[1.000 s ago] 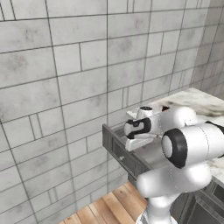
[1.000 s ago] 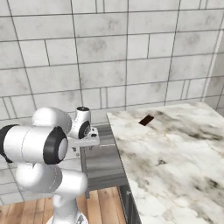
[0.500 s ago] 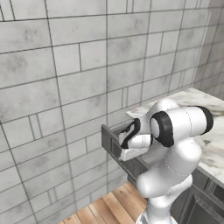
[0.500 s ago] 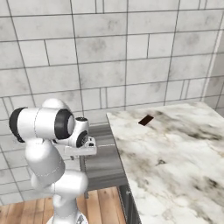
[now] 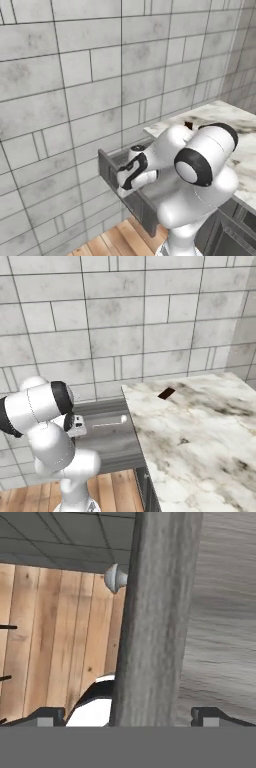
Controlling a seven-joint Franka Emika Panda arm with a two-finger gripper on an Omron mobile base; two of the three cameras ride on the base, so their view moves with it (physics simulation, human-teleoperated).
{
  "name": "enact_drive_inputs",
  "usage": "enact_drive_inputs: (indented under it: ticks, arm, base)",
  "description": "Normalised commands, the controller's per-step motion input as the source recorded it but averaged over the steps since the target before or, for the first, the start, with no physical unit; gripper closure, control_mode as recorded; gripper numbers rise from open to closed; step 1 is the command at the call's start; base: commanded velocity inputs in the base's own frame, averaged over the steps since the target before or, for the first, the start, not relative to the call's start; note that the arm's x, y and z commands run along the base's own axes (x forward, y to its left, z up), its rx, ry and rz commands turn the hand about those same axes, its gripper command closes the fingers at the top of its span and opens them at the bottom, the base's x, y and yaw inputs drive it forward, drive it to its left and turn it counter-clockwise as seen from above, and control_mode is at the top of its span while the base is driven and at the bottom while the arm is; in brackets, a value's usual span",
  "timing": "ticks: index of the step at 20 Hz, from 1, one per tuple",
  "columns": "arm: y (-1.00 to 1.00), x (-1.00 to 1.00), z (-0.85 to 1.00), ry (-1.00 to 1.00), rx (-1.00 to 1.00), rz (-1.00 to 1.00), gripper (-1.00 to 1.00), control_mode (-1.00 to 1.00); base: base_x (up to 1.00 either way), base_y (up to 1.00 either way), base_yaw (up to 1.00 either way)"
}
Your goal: Pick the ladle from the drawer and place it on the counter.
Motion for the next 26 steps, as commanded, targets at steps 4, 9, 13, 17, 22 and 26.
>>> enact_drive_inputs:
  ticks: [4, 9, 13, 17, 22, 26]
  arm:
    - [1.00, -0.02, 0.32, -0.05, -0.13, 0.12, -1.00, -1.00]
    - [1.00, 0.09, 0.91, -0.09, -0.04, 0.09, -1.00, -1.00]
    - [0.56, 0.19, 1.00, -0.34, 0.00, 0.00, -1.00, -1.00]
    - [-0.19, 0.05, 1.00, -0.34, 0.00, -0.13, -1.00, -1.00]
    - [-0.86, 0.00, 0.99, -0.12, 0.12, -0.26, -1.00, -1.00]
    - [-0.92, 0.08, 0.55, -0.03, 0.21, -0.39, -1.00, -1.00]
  base:
    - [0.00, 0.00, 0.00]
    - [0.00, 0.00, 0.00]
    - [0.00, 0.00, 0.00]
    - [0.00, 0.00, 0.00]
    - [0.00, 0.00, 0.00]
    - [0.00, 0.00, 0.00]
